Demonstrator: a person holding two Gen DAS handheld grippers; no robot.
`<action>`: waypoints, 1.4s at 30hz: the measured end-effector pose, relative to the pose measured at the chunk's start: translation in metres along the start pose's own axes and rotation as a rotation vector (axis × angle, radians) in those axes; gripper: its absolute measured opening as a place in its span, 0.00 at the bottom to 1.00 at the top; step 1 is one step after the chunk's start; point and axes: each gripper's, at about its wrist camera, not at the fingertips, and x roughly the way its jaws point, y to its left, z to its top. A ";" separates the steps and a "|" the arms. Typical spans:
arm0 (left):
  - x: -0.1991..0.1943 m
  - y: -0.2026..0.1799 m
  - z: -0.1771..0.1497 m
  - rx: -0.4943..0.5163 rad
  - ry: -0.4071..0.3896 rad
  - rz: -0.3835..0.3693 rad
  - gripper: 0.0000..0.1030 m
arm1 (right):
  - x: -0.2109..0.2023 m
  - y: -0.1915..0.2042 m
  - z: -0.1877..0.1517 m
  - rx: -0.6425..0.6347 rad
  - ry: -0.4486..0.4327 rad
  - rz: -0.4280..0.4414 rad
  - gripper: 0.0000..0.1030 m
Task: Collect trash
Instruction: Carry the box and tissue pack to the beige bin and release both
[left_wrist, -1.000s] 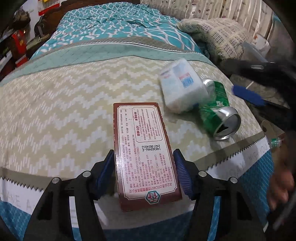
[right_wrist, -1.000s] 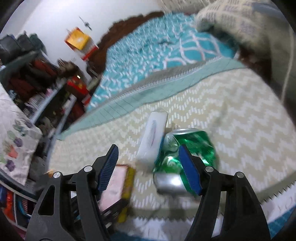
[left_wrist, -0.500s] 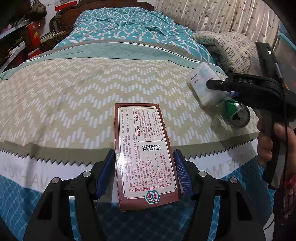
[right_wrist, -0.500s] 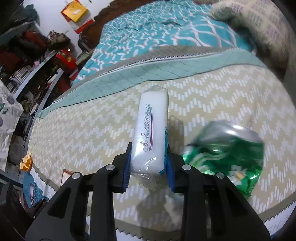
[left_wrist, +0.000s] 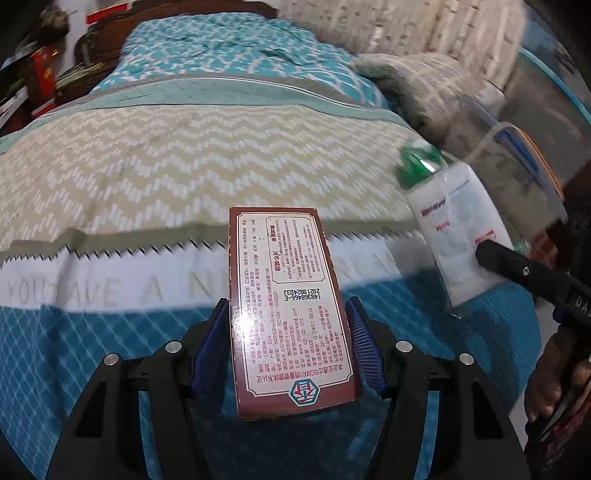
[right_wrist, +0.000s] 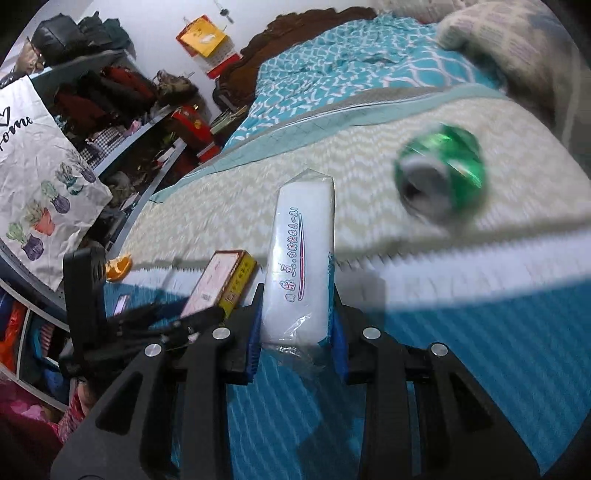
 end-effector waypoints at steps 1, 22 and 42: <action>-0.003 -0.005 -0.005 0.021 0.000 -0.012 0.58 | -0.009 -0.003 -0.010 0.013 -0.012 -0.004 0.33; -0.015 -0.072 -0.043 0.223 -0.013 0.158 0.92 | -0.064 -0.042 -0.083 0.224 -0.080 -0.006 0.82; -0.003 -0.087 -0.036 0.219 0.055 0.098 0.54 | -0.049 -0.054 -0.088 0.265 -0.073 0.090 0.39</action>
